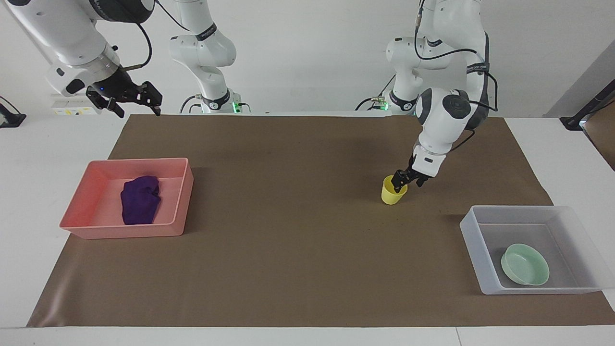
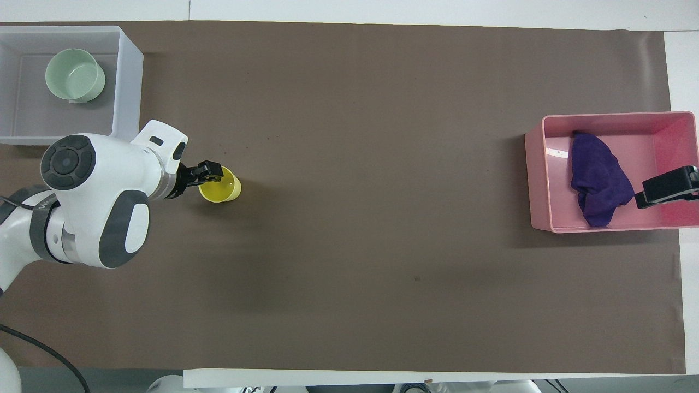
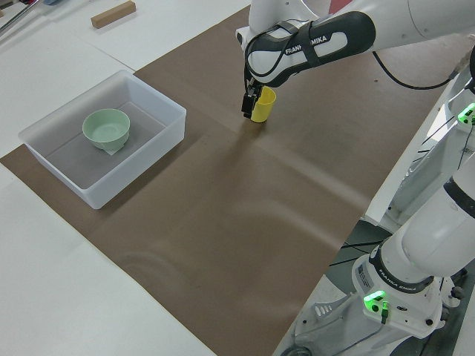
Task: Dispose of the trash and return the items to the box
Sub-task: 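Reach the left gripper to the yellow cup and grasp it, then lift the yellow cup with the left gripper and carry it to the clear bin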
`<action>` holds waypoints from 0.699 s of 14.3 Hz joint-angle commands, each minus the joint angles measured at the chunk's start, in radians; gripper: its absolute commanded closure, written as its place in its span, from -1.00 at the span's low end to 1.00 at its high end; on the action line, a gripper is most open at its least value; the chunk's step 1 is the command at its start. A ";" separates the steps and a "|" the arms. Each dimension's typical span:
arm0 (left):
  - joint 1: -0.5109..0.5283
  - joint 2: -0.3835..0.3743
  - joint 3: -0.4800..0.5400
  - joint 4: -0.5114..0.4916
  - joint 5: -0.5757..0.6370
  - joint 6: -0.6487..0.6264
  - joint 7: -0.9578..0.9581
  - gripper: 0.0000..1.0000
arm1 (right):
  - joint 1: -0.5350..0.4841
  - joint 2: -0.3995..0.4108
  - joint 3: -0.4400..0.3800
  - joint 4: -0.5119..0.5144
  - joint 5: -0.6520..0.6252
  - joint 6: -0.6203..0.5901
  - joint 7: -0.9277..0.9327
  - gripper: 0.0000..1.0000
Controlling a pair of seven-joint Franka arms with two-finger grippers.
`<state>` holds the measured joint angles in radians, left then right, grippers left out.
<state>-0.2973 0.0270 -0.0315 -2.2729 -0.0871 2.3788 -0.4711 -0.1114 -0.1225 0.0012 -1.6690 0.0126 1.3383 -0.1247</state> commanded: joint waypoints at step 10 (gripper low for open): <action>0.065 -0.018 0.027 0.246 -0.008 -0.242 0.011 1.00 | -0.002 -0.022 0.002 -0.038 0.012 0.071 0.005 -0.99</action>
<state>-0.2786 0.0156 -0.0095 -2.1140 -0.0871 2.2203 -0.4706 -0.1108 -0.1308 -0.0010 -1.6818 0.0138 1.3834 -0.1247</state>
